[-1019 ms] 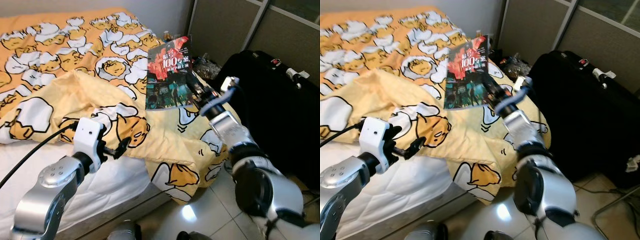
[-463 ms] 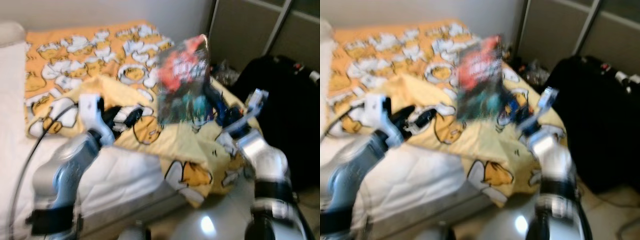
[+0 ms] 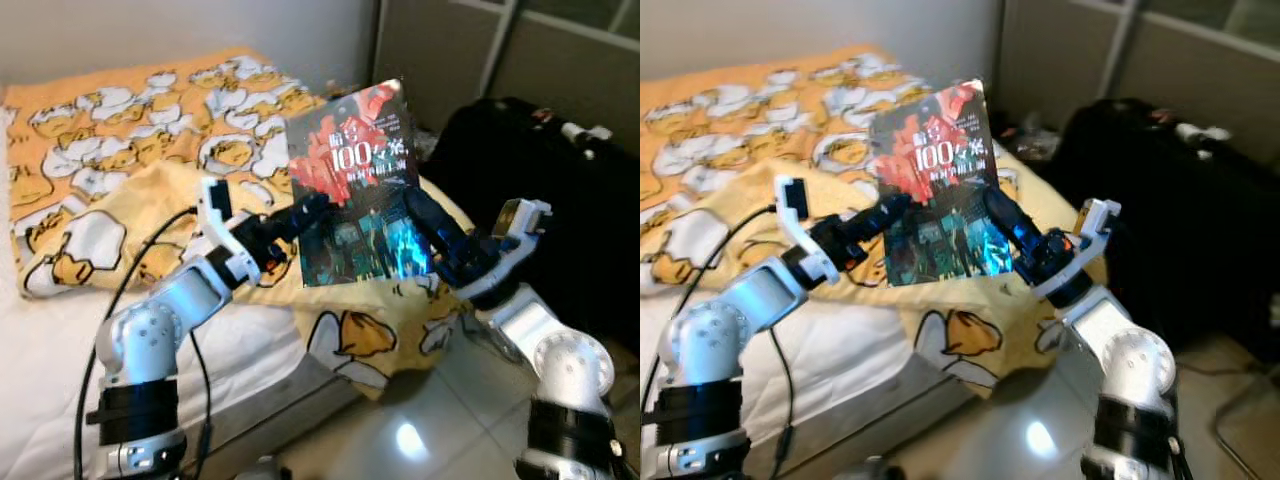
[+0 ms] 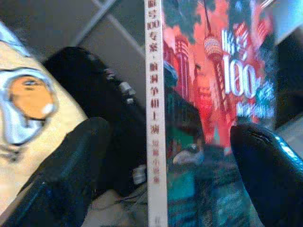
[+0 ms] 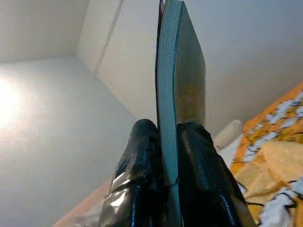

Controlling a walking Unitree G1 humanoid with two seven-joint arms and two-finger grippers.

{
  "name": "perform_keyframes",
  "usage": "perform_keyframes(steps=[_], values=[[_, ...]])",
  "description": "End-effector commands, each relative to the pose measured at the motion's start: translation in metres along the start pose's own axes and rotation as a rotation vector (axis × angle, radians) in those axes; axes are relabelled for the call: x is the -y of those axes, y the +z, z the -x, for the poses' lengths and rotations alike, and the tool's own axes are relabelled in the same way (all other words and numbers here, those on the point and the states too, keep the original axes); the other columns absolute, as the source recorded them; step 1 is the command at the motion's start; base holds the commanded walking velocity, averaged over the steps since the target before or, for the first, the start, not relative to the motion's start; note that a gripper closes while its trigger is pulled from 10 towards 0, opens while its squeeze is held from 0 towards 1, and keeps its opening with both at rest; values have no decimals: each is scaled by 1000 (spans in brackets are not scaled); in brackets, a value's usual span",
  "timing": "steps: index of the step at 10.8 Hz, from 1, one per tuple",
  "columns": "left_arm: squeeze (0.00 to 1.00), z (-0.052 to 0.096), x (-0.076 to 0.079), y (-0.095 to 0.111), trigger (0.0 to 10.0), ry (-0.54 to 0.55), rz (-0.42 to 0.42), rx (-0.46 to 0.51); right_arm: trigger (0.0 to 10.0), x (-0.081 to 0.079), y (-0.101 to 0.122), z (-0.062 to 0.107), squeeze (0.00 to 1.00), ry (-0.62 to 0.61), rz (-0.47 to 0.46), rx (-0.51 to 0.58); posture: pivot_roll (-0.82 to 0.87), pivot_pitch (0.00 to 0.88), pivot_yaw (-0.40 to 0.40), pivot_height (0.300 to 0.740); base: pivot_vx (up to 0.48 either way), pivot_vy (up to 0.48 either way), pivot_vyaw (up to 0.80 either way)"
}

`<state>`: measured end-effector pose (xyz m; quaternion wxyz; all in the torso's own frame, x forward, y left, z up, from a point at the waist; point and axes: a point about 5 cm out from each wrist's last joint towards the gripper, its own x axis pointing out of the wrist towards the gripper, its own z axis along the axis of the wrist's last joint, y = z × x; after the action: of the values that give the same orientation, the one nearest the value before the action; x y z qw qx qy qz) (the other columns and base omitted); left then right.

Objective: Clean up the room

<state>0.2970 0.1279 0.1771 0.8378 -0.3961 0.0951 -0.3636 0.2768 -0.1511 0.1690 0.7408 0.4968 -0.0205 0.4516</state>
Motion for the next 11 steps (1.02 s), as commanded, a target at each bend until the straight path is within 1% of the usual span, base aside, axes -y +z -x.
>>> perform_keyframes(steps=[1, 2, 3, 4, 5, 6, 7, 8, 9, 10, 11], values=[[0, 0, 0, 1, 10000, 1, -1, -6, 0, -8, 3, -4, 0, 44, 5, 6, -5, 0, 47, 740, 0, 0, 0], [0, 3, -2, 4, 10000, -11, 48, 26, 0, -8, 2, -4, 0, 35, -1, -1, -5, 0, 40, 740, 0, 0, 0], [0, 10, 1, 8, 4392, -45, 93, 58, 0, -6, 3, -4, 0, 19, -7, 0, -2, 0, 34, 740, 0, 0, 0], [0, 13, 3, 9, 0, -64, 103, 59, 0, -5, 3, -4, 0, 7, -9, -3, -3, 0, 33, 740, 0, 0, 0], [0, 16, 10, 9, 0, -109, 95, 54, 0, 0, 2, -3, 0, -14, -10, -14, -1, 0, 27, 740, 0, 0, 0], [0, 14, 17, 8, 0, -140, 68, 41, 0, 4, 2, -2, 0, -30, -12, -15, 5, 0, 15, 740, 0, 0, 0], [0, 14, 18, 8, 0, -139, 43, 31, 0, 6, 3, -4, 0, -38, -11, -14, 10, 0, 7, 740, 0, 0, 0], [0, 13, 16, 9, 0, -120, 17, 19, 0, 11, 3, -8, 0, -47, -13, -17, 20, 0, -8, 740, 0, 0, 0], [0, 14, 17, 8, 0, -123, 14, 10, 0, 12, 2, -10, 0, -45, -14, -24, 20, 0, -8, 740, 0, 0, 0], [0, 14, 18, 4, 0, -125, -8, -27, 0, 11, 2, -15, 0, -32, -13, -33, 20, 0, -15, 740, 0, 0, 0], [0, 13, 18, 4, 0, -131, -16, -30, 0, 12, 3, -19, 0, -19, -11, -39, 18, 0, -17, 740, 0, 0, 0]])
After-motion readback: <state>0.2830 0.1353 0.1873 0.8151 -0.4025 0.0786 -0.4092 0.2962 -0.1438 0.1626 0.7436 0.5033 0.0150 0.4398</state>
